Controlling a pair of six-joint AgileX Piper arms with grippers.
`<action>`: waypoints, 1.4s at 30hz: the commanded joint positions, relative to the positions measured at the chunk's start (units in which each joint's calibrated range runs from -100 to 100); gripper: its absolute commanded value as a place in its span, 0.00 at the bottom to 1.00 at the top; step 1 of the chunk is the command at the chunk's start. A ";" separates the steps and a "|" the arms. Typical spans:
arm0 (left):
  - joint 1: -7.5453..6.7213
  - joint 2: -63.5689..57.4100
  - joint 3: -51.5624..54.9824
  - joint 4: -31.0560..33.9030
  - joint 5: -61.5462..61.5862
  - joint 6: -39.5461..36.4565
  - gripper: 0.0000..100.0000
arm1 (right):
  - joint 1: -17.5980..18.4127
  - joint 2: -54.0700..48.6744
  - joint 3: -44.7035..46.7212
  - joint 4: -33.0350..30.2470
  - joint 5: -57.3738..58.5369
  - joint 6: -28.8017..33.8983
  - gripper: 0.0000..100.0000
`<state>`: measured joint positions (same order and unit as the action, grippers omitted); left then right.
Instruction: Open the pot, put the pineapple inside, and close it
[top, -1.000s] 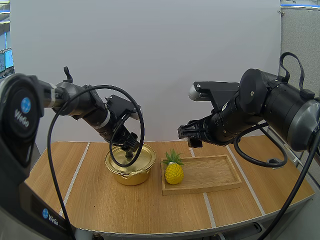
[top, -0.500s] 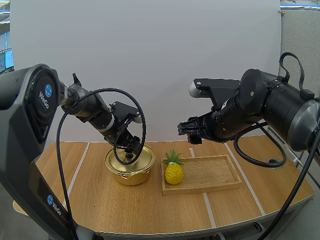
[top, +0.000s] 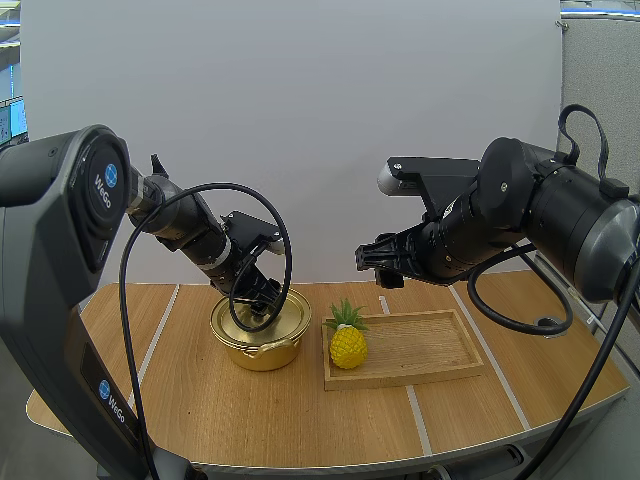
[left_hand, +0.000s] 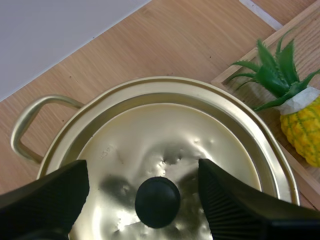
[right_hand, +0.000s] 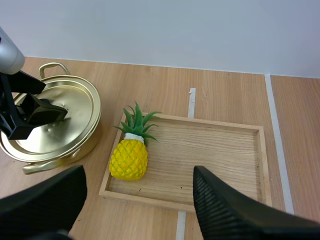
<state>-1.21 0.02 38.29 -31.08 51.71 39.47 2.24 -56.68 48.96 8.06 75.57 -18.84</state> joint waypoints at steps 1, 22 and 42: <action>-0.16 0.12 -0.39 -1.02 1.56 0.37 0.54 | -0.27 -0.42 -0.33 0.21 -1.05 0.17 1.00; 0.07 -16.74 -5.35 0.48 4.00 0.17 0.00 | -0.27 -0.42 -0.33 0.21 -1.05 0.17 1.00; 0.07 -36.96 -43.29 4.62 -0.83 -5.41 0.00 | -0.27 -0.42 -0.33 0.21 -1.05 0.17 1.00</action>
<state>-1.21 -36.53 -1.16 -29.11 53.35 36.94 2.24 -56.68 48.96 8.06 75.57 -18.84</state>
